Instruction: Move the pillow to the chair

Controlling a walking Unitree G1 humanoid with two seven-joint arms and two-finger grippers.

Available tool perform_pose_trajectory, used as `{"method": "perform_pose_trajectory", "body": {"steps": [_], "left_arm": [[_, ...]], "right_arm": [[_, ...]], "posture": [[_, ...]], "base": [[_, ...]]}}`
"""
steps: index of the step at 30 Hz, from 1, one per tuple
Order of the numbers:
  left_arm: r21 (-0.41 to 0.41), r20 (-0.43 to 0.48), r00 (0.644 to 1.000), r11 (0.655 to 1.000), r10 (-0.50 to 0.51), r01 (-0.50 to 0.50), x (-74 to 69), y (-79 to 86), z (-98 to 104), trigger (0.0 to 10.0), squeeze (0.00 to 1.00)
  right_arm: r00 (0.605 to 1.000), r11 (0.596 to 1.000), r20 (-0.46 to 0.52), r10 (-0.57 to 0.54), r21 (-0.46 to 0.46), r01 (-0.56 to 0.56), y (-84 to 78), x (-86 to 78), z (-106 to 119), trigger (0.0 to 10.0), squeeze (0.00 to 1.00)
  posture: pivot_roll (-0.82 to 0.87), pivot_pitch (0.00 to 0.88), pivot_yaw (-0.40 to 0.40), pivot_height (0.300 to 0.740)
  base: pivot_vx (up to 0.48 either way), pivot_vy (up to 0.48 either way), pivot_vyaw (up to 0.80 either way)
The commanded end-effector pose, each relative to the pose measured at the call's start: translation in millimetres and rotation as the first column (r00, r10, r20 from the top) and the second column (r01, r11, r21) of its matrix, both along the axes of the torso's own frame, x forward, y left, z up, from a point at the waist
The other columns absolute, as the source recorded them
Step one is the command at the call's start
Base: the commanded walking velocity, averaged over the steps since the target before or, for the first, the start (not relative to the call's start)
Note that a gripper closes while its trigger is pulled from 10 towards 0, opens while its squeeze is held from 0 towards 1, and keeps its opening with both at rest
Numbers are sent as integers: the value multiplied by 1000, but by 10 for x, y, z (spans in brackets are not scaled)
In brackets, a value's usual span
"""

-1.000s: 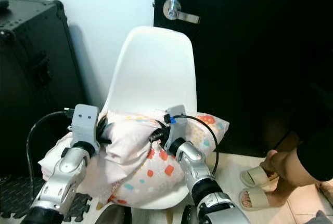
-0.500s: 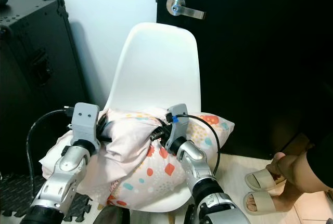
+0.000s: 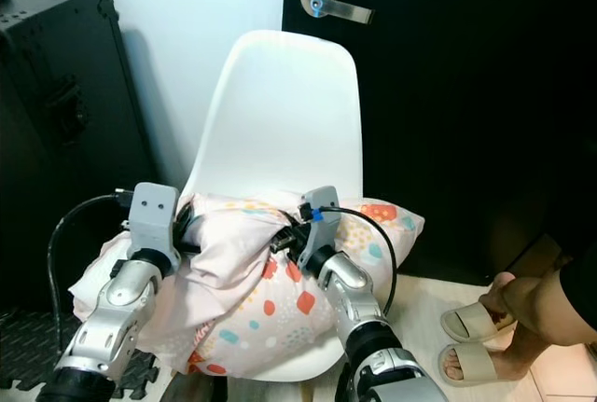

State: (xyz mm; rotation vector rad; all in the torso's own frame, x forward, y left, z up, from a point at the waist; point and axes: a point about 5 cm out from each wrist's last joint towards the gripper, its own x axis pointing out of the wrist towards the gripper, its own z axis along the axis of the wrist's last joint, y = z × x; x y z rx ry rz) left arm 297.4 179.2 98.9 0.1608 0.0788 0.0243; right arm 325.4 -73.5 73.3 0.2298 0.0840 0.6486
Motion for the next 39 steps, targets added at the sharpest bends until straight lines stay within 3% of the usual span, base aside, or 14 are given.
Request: {"method": "perform_pose_trajectory", "body": {"steps": [1,11,12,16,23,30,31,33,34,35,36,37,38,39], "left_arm": [[49,-110,984,989,143,-138,-106,288,-226,10000,0],[54,-111,985,990,134,-129,-112,256,-226,10000,0],[55,-112,985,990,133,-128,-115,253,-232,10000,0],[54,-111,985,990,133,-127,-118,248,-227,10000,0],[58,-108,985,990,138,-132,-119,278,-214,10000,0],[65,-106,984,988,145,-139,-111,322,-206,10000,0],[67,-105,984,988,147,-140,-109,332,-199,10000,0],[73,-104,983,987,154,-146,-110,366,-189,10000,0],[73,-104,983,987,154,-146,-110,366,-189,10000,0],[75,-104,982,986,156,-148,-111,378,-187,10000,0],[76,-104,982,986,157,-149,-112,384,-187,10000,0],[76,-104,982,986,157,-149,-112,384,-187,10000,0],[80,-105,981,985,162,-154,-119,405,-185,10000,0],[80,-105,981,985,162,-154,-119,405,-185,10000,0]], "right_arm": [[984,988,-85,-154,-18,153,-388,-28,-179,10000,0],[987,990,-88,-138,-3,138,-389,-54,-197,10000,0],[989,992,-82,-127,6,127,-389,-62,-194,10000,996],[990,993,-79,-118,17,120,-388,-67,-190,10000,1000],[990,990,-57,-130,47,133,-409,-51,-148,10000,1000],[969,962,4,-245,125,243,-581,39,5,10000,1000],[944,935,27,-329,147,322,-694,92,87,10000,1000],[792,801,139,-594,194,567,-1100,170,335,10000,922],[792,801,139,-594,194,567,-1100,170,335,10000,922],[717,735,167,-677,222,641,-1249,172,416,10000,922],[675,698,179,-715,238,676,-1326,166,454,10000,922],[675,698,179,-715,238,676,-1326,166,454,10000,922],[617,642,178,-767,202,740,-1483,159,465,10000,0],[617,642,178,-767,202,740,-1483,159,465,10000,0]], "posture": [[128,0,-134,543],[124,0,-133,543],[124,0,-133,543],[126,0,-134,543],[127,0,-134,543],[128,0,-133,543],[129,0,-133,543],[131,0,-134,543],[131,0,-134,543],[131,0,-134,543],[131,0,-134,543],[131,0,-134,543],[131,0,-135,543],[131,0,-135,543]], "base": [[0,0,0],[0,0,0],[0,0,0],[0,0,0],[0,0,0],[0,0,0],[0,0,0],[0,0,0],[0,0,0],[0,0,0],[0,0,0],[0,0,0],[0,0,0],[0,0,0]]}}
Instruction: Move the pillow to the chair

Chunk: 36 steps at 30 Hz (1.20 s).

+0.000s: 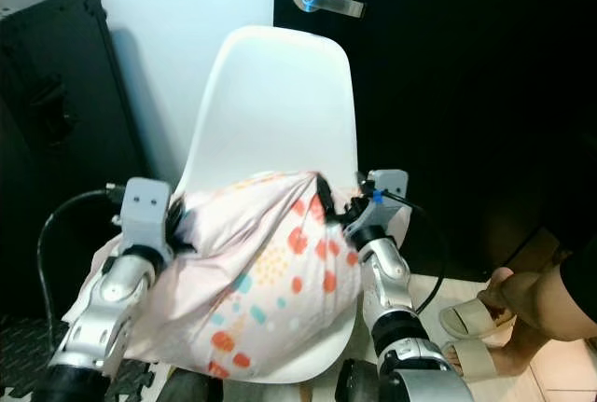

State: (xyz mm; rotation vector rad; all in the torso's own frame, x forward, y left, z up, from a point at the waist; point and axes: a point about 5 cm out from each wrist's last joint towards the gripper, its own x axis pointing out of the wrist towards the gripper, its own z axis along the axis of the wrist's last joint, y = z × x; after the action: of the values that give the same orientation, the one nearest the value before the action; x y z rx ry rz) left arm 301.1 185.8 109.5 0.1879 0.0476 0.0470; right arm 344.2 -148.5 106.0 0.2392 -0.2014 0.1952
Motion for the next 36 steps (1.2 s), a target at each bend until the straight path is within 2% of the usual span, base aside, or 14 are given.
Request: {"method": "perform_pose_trajectory", "body": {"steps": [1,6,9,12,15,23,25,27,28,31,32,33,35,36], "left_arm": [[52,-139,979,988,150,-144,-167,368,-292,10000,0],[63,-144,974,984,172,-165,-200,463,-298,10000,0],[73,-144,965,975,217,-209,-247,647,-277,10000,0],[73,-142,961,970,239,-230,-269,740,-259,10000,0],[77,-141,959,968,247,-238,-277,777,-251,10000,0],[75,-138,954,964,265,-256,-311,861,-233,10000,0],[129,-140,940,947,311,-294,-369,1068,-179,10000,0],[168,-137,908,913,395,-372,-443,1312,-127,10000,0],[243,-141,856,856,497,-457,-563,1587,-105,10000,0],[243,-141,856,856,497,-457,-563,1587,-105,10000,0],[317,-138,795,787,590,-529,-696,1838,-72,10000,0],[399,-124,693,675,710,-620,-925,2173,-4,10000,0],[399,-124,693,675,710,-620,-925,2173,-4,10000,0],[452,-101,608,581,787,-677,-1118,2411,74,10000,0]], "right_arm": [[904,903,8,-428,27,428,-853,-35,138,10000,0],[863,863,-8,-505,-24,505,-1027,-54,150,10000,0],[840,838,-57,-540,58,543,-1145,-41,160,10000,0],[924,929,-149,-352,70,364,-945,36,30,10000,0],[948,959,-155,-277,24,284,-817,40,-24,10000,0],[932,950,-188,-309,-22,310,-739,-5,-141,10000,0],[932,951,-194,-306,-30,307,-728,-11,-160,10000,0],[934,954,-193,-299,-33,298,-728,-15,-166,10000,0],[935,955,-194,-296,-33,296,-732,-18,-170,10000,0],[935,955,-194,-296,-33,296,-732,-18,-170,10000,0],[936,956,-195,-292,-33,292,-734,-21,-173,10000,0],[937,957,-196,-290,-36,288,-732,-25,-179,10000,0],[937,957,-196,-290,-36,288,-732,-25,-179,10000,0],[938,958,-199,-286,-40,284,-724,-28,-189,10000,0]], "posture": [[128,0,-132,543],[128,0,-131,543],[132,0,-136,543],[135,0,-137,543],[138,0,-140,543],[136,0,-138,543],[132,0,-136,543],[131,0,-135,543],[130,0,-133,543],[130,0,-133,543],[130,0,-133,543],[135,0,-136,543],[135,0,-136,543],[139,0,-138,543]], "base": [[0,0,0],[0,0,0],[0,0,0],[0,0,0],[0,0,0],[0,0,0],[0,0,0],[0,0,0],[0,0,0],[0,0,0],[0,0,0],[0,0,0],[0,0,0],[0,0,0]]}}
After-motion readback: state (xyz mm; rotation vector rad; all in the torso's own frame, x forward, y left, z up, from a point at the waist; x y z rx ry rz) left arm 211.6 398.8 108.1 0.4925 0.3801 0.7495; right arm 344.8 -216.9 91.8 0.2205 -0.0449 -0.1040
